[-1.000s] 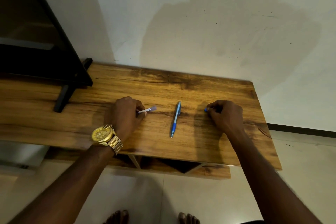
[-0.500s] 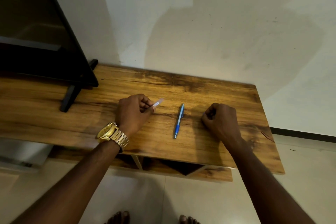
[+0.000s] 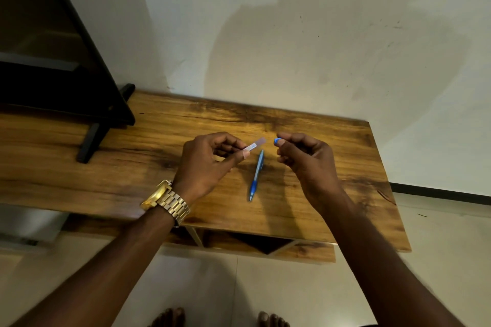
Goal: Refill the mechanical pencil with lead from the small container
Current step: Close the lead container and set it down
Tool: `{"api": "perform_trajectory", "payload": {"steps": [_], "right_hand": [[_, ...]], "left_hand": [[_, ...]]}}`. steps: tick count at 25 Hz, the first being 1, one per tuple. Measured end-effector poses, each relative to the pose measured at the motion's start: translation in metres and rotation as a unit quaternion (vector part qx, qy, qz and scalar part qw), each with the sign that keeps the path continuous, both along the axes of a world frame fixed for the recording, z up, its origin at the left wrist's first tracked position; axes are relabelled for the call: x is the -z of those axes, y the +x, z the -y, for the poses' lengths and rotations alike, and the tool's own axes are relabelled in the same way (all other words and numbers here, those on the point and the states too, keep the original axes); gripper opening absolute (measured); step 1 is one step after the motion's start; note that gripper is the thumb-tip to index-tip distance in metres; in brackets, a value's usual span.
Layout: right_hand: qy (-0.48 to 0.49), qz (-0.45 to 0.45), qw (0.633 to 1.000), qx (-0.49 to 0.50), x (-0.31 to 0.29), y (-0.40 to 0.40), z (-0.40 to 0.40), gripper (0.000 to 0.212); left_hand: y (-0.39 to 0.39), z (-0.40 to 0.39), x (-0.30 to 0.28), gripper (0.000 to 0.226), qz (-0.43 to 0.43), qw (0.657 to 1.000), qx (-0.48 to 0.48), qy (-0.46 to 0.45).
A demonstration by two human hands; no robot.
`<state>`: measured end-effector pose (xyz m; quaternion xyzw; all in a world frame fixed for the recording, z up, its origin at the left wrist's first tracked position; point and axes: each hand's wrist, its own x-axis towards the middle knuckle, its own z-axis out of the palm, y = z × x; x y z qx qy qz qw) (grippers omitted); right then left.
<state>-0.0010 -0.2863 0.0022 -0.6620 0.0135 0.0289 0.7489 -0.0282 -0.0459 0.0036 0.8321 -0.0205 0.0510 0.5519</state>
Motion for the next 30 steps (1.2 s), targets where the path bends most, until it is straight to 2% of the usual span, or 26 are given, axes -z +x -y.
{"api": "perform_trajectory", "payload": {"steps": [3, 10, 17, 25, 28, 30], "right_hand": [[0.016, 0.017, 1.0, -0.019, 0.001, -0.002, -0.008, 0.015], [-0.018, 0.032, 0.999, -0.033, -0.001, -0.005, -0.002, 0.013], [-0.105, 0.036, 0.991, -0.071, -0.002, 0.0, 0.013, 0.014], [-0.082, 0.021, 0.993, -0.086, -0.003, -0.002, 0.003, 0.017], [-0.124, 0.041, 0.991, -0.027, -0.004, -0.002, -0.006, 0.02], [-0.229, 0.047, 0.971, 0.049, -0.001, 0.001, -0.006, 0.018]], "left_hand": [[0.001, 0.005, 0.002, 0.016, 0.014, 1.0, 0.005, 0.01], [0.0, 0.007, 0.002, 0.017, 0.019, 1.0, 0.007, 0.021], [-0.002, 0.007, -0.002, 0.018, 0.02, 0.998, 0.006, 0.052], [-0.005, 0.01, -0.001, 0.014, -0.025, 0.998, 0.0, 0.058], [-0.004, 0.009, 0.001, 0.016, -0.093, 0.995, 0.004, 0.021], [0.0, 0.005, 0.002, 0.018, -0.124, 0.991, -0.043, -0.014]]}}
